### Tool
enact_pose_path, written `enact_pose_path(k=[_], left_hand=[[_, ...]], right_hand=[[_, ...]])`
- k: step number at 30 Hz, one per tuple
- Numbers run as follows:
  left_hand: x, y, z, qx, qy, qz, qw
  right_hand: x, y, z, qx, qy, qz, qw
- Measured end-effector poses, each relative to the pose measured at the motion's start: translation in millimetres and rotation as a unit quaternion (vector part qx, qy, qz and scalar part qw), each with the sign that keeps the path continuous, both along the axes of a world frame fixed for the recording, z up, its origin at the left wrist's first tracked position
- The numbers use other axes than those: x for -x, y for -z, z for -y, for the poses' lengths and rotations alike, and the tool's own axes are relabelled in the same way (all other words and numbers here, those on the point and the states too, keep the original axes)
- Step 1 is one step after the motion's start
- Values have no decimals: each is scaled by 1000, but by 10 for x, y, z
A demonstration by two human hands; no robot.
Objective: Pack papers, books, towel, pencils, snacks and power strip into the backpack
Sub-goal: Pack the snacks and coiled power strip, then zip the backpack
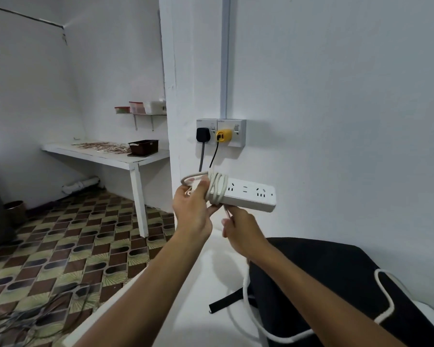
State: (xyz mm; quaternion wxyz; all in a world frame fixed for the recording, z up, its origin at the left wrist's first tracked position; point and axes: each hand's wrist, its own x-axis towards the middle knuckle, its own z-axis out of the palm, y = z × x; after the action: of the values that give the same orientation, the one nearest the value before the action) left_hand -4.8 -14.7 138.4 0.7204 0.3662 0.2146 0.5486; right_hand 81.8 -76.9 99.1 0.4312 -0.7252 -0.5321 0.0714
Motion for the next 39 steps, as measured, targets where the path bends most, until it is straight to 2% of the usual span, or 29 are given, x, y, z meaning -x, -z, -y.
enact_pose_path(k=[2,3,5,7,9,13,17,20,22,23,25,26,27,29,33,36,39], left_hand=[[-13,69,-28,-114,-90,-56,988],[-4,103,-44,-186,-132,-104,968],[29,137,-65,-314,-191,-183,912],[63,141,-79,-396,-201,-219,869],[98,96,-99,-443,-196,-244,840],[171,-19,-128,-504,-167,-259,807],[240,-63,-139,-516,-142,-275,799],[301,-87,-209,-502,-115,-296,804],[372,-118,-277,-473,-65,-307,823],[417,-140,-312,-448,-32,-314,837],[504,-155,-362,-374,43,-313,872],[541,-148,-372,-336,87,-305,887],[569,-138,-364,-303,135,-292,897],[592,-98,-324,-244,216,-248,913],[539,-14,-224,-127,280,-155,939],[469,39,-142,-50,301,-97,947],[407,48,-79,42,269,3,962]], right_hand=[[107,-21,48,15,-38,-26,999],[160,-58,87,19,-56,-51,997],[228,-166,166,23,-89,-164,982],[245,-284,252,29,-108,-282,953],[230,-382,314,41,-122,-321,938],[162,-544,420,69,-148,-320,933],[84,-686,497,90,-190,-375,903],[-9,-775,582,130,-207,-383,891],[-123,-841,655,167,-207,-324,908],[-195,-873,681,174,-191,-240,936],[-363,-926,693,124,-115,8,986],[-442,-948,674,68,-80,103,989],[-498,-963,661,11,-61,143,988],[-564,-951,628,-78,-47,129,987],[-561,-742,489,-176,-1,120,977],[-511,-597,365,-203,20,57,977],[-429,-429,358,-205,9,24,978]])
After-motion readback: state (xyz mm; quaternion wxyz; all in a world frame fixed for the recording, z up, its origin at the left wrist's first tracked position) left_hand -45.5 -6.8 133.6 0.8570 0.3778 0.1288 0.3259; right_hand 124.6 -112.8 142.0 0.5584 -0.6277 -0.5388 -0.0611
